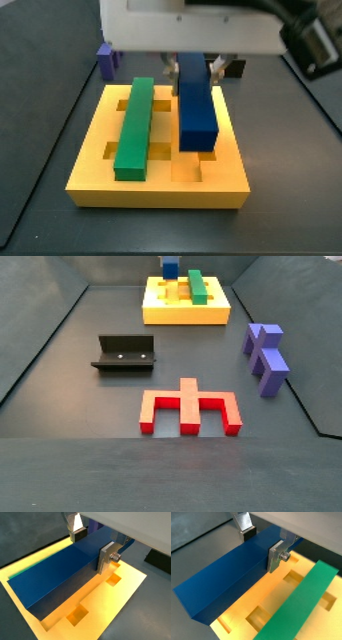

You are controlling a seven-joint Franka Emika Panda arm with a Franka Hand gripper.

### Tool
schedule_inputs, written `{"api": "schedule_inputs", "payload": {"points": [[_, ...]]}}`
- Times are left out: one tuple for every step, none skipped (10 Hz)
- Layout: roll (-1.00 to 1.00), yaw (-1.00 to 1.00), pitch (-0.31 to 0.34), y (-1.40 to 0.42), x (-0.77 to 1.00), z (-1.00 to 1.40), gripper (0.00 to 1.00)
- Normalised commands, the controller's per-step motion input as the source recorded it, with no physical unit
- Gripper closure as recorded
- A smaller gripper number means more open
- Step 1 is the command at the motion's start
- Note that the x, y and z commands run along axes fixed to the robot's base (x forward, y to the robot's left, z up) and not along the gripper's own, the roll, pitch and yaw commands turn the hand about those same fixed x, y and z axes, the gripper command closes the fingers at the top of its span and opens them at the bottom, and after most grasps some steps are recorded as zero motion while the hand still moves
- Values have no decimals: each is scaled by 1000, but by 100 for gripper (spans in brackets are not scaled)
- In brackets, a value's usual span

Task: Pick up the blue object. Move up. Move to above the board. Insert the blue object.
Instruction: Insert the blue object.

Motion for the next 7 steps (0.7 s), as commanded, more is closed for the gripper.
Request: {"api": "schedule_inputs", "payload": {"points": [[0,20,0,0,80,-563,100],[-90,0,-116,0,-43,-580,100],[-87,0,-67,0,0,-517,100],[0,0,-23,-23,0,-306,100],[0,0,-13,-29,0,-240,100],[0,0,-19,-17,0,-191,100],[0,0,-37,0,-11,-174,100]]}}
